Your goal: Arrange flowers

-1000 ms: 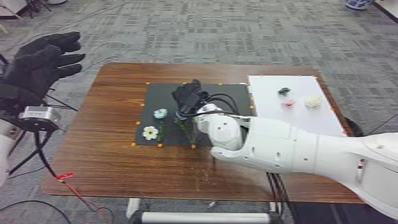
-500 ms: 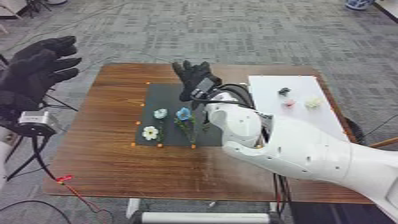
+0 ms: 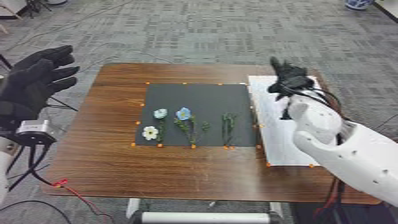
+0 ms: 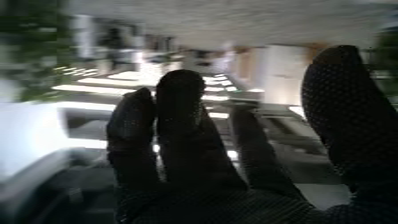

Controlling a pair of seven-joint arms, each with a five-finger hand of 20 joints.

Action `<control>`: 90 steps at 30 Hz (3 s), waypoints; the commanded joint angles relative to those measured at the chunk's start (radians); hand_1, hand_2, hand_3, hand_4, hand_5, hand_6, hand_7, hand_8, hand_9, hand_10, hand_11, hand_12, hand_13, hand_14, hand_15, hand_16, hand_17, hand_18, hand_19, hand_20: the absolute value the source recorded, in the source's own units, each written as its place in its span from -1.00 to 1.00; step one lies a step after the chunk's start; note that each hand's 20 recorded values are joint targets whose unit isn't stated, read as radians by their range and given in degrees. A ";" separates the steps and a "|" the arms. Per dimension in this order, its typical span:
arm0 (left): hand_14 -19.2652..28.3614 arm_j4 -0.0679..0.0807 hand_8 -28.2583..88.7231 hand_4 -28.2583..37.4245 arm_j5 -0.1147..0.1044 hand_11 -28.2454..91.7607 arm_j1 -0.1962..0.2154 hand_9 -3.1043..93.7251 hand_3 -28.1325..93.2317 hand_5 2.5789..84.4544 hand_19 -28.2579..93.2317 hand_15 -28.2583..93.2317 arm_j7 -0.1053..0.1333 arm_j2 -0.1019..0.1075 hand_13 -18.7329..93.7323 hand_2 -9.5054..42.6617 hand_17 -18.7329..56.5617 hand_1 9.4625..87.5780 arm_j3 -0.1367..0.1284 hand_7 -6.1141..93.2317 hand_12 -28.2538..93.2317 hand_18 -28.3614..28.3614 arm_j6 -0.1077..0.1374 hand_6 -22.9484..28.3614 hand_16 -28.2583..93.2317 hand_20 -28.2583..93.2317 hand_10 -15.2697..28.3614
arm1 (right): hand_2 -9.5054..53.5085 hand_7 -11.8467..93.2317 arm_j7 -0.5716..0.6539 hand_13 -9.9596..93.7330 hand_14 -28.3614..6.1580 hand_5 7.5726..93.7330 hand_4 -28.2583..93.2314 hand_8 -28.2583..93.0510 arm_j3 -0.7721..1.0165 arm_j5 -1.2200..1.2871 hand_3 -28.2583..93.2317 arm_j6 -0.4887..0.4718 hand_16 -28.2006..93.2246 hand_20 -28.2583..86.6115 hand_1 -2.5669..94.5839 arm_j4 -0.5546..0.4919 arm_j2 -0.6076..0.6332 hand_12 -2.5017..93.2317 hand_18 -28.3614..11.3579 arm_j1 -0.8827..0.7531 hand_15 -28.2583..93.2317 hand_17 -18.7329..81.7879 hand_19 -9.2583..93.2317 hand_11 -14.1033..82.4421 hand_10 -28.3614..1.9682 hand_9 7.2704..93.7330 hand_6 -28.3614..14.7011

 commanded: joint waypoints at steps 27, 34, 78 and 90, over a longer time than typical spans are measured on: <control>0.39 0.002 -0.73 -1.00 -0.006 -0.03 0.025 -0.60 0.60 -0.48 0.11 0.23 -0.010 0.025 -0.50 -0.80 -0.78 -0.63 -0.030 -0.33 -0.30 0.71 0.005 -0.01 -0.64 -0.33 0.20 | -1.00 0.16 -0.081 0.57 0.36 0.51 -1.00 -0.50 -0.143 0.000 0.89 0.266 0.10 0.42 0.10 0.034 0.003 0.12 -0.58 -0.019 0.74 0.19 0.99 -0.19 0.55 0.76 0.45; 0.39 0.007 -0.73 -1.00 -0.004 -0.03 -0.002 -0.60 0.60 -0.48 0.11 0.23 -0.013 0.023 -0.50 -0.80 -0.78 -0.63 -0.005 -0.33 -0.30 0.71 -0.002 -0.01 -0.64 -0.33 0.20 | -1.00 0.17 -0.135 0.57 0.36 0.52 -1.00 -0.52 -0.385 -0.023 0.88 0.383 0.12 0.42 0.11 0.060 -0.194 0.12 -0.58 0.212 0.74 0.19 0.99 -0.19 0.53 0.76 0.43; 0.40 0.023 -0.72 -1.00 -0.007 -0.04 -0.093 -0.60 0.60 -0.47 0.11 0.23 0.003 0.067 -0.50 -0.80 -0.78 -0.66 0.018 -0.34 -0.30 0.71 -0.008 -0.01 -0.64 -0.33 0.21 | -1.00 0.07 -0.180 0.52 0.31 0.47 -1.00 -0.58 -0.559 -0.015 0.84 0.223 0.08 0.46 0.05 0.158 -0.341 0.06 -0.56 0.301 0.77 0.15 0.96 -0.36 0.61 0.75 0.51; 0.40 0.026 -0.72 -1.00 -0.007 -0.04 -0.097 -0.60 0.60 -0.48 0.11 0.23 -0.001 0.068 -0.50 -0.80 -0.78 -0.66 0.022 -0.34 -0.30 0.71 -0.008 -0.01 -0.64 -0.34 0.21 | -1.00 0.03 -0.176 0.44 0.24 0.32 -1.00 -0.58 -0.517 0.000 0.81 0.160 0.05 0.48 -0.08 0.129 -0.329 0.01 -0.57 0.280 0.78 0.08 0.92 -0.40 0.57 0.61 0.44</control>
